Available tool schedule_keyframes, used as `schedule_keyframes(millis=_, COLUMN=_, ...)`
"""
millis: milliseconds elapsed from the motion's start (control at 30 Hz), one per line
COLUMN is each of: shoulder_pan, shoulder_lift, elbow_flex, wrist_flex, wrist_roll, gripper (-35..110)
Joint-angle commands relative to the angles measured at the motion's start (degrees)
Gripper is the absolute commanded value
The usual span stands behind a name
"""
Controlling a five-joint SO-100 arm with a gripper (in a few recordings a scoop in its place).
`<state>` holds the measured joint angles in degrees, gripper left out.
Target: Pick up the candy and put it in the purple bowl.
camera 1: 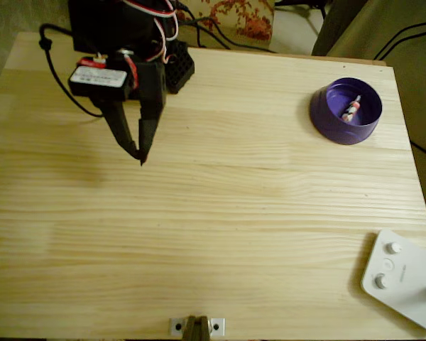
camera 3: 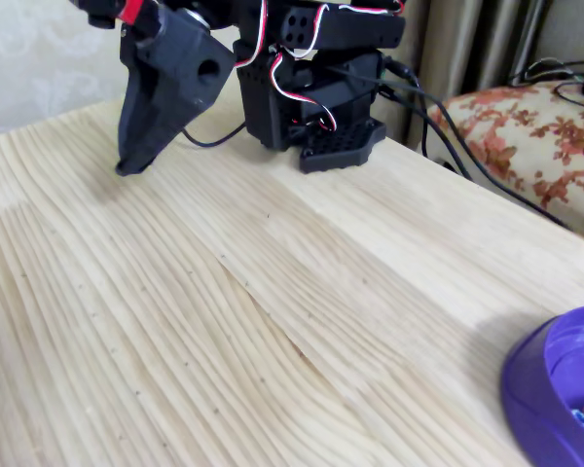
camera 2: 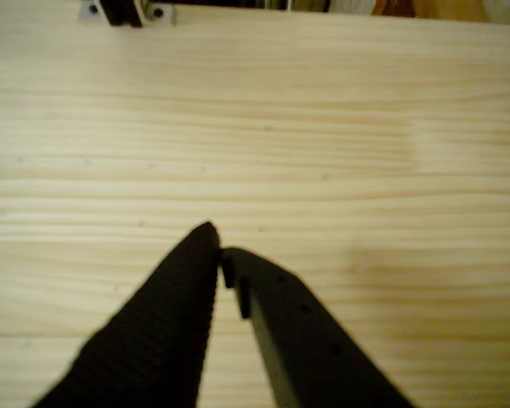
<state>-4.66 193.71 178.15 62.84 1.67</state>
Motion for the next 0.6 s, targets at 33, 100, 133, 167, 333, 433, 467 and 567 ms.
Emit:
schedule_keyframes(millis=33, shoulder_pan=-0.79, shoulder_lift=4.13, elbow_flex=-0.09, wrist_flex=0.88, wrist_roll=0.44, gripper=0)
schedule_keyframes(millis=100, shoulder_pan=-0.44, shoulder_lift=4.13, elbow_flex=-0.09, wrist_flex=0.97, wrist_roll=0.44, gripper=0)
schedule_keyframes(millis=133, shoulder_pan=-0.44, shoulder_lift=4.13, elbow_flex=-0.09, wrist_flex=0.97, wrist_roll=0.44, gripper=0)
schedule_keyframes(millis=167, shoulder_pan=-0.35, shoulder_lift=4.13, elbow_flex=-0.09, wrist_flex=0.97, wrist_roll=0.44, gripper=0)
schedule_keyframes(millis=333, shoulder_pan=-0.44, shoulder_lift=4.13, elbow_flex=-0.09, wrist_flex=0.97, wrist_roll=0.44, gripper=0)
schedule_keyframes(millis=433, shoulder_pan=-0.44, shoulder_lift=4.13, elbow_flex=-0.09, wrist_flex=0.97, wrist_roll=0.44, gripper=0)
schedule_keyframes(millis=467, shoulder_pan=-0.44, shoulder_lift=4.13, elbow_flex=-0.09, wrist_flex=0.97, wrist_roll=0.44, gripper=0)
schedule_keyframes(millis=567, shoulder_pan=-0.44, shoulder_lift=4.13, elbow_flex=-0.09, wrist_flex=0.97, wrist_roll=0.44, gripper=0)
